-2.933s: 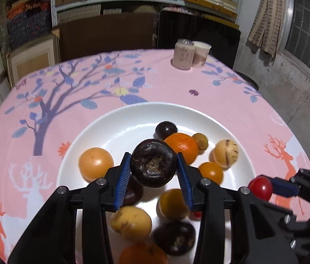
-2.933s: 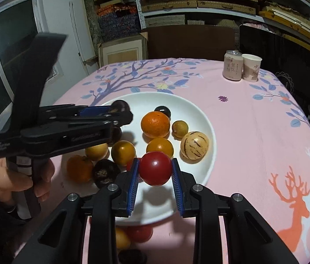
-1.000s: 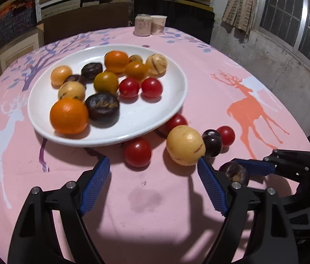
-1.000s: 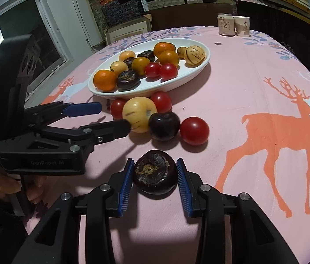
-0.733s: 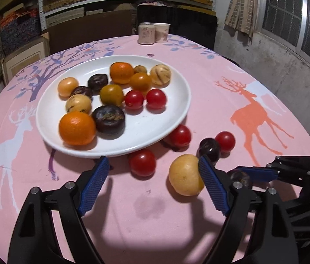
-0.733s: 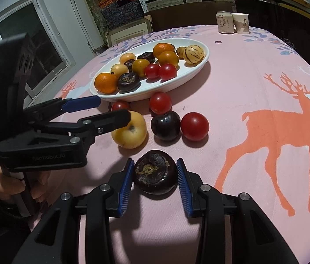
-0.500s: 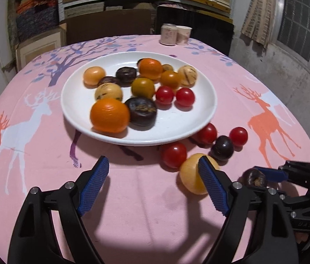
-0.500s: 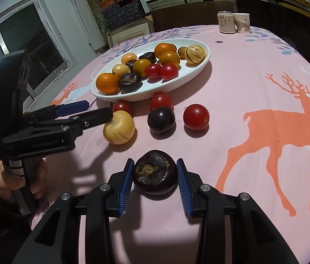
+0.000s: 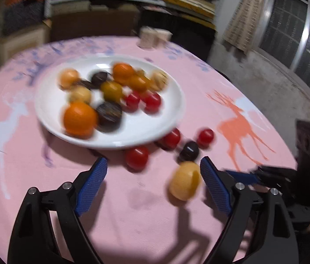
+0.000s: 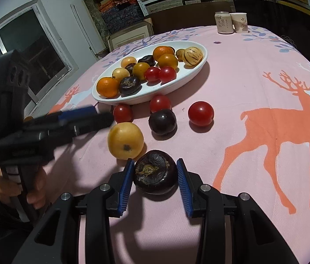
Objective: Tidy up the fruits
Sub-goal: 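Grasp a red tomato with the left gripper while the right gripper holds the mangosteen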
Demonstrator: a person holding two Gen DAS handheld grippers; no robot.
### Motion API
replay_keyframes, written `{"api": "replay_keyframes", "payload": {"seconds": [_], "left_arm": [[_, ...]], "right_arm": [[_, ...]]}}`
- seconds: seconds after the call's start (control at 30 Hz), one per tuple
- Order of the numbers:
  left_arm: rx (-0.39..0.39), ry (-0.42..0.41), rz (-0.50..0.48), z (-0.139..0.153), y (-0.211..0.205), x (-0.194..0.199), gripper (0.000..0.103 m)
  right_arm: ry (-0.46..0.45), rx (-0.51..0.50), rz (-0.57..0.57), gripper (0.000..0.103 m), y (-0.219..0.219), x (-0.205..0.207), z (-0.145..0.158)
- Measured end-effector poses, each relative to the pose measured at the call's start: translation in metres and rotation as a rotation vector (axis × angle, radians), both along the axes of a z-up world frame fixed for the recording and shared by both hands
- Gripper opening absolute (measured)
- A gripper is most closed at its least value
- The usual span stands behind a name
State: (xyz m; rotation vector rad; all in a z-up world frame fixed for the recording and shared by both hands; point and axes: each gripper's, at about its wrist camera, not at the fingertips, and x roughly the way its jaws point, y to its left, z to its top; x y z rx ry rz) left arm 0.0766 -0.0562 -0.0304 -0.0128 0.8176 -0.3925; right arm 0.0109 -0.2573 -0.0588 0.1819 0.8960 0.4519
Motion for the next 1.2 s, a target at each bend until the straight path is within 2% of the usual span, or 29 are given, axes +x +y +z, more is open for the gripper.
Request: {"api": "replay_keyframes", "payload": {"seconds": [0.07,0.17,0.3,0.47,0.57,0.67,0.77,0.8,0.9,1.03,1.2], "left_arm": [[0.034,0.026,0.072,-0.003,0.009,0.012,0.085],[0.095,0.068,0.094,-0.018,0.011,0.025,0.085],[0.093,0.115,0.065,-0.034,0.002,0.036,0.084],[0.098,0.106,0.08,-0.034,-0.005,0.043,0.083],[0.144,0.082,0.026,-0.033,-0.017,0.039,0.065],[0.157,0.078,0.02,-0.033,-0.015,0.036,0.055],[0.152,0.068,-0.033,-0.03,-0.021,0.029,0.028],[0.167,0.056,-0.036,-0.03,-0.023,0.026,0.027],[0.123,0.074,-0.068,-0.029,-0.019,0.022,0.027],[0.067,0.101,-0.026,-0.029,-0.001,0.024,0.027],[0.125,0.087,-0.021,-0.031,-0.004,0.022,0.027]], "right_arm": [[0.0,0.001,0.002,0.04,0.0,0.0,0.0],[-0.002,0.002,0.007,0.04,0.0,-0.001,0.0],[0.004,0.002,0.008,0.04,0.001,0.0,0.0],[0.002,0.003,0.012,0.04,0.001,-0.001,0.0],[0.006,0.005,0.008,0.04,0.0,0.0,0.0],[0.007,0.007,0.005,0.04,-0.001,-0.001,0.0],[0.01,0.008,0.004,0.04,-0.001,0.0,0.0],[0.009,0.007,0.004,0.04,-0.001,0.0,0.0],[0.006,0.006,0.005,0.04,-0.001,0.0,0.0],[0.009,-0.004,0.008,0.04,0.0,0.001,-0.001],[0.003,-0.08,0.025,0.043,0.012,0.002,0.0]]}}
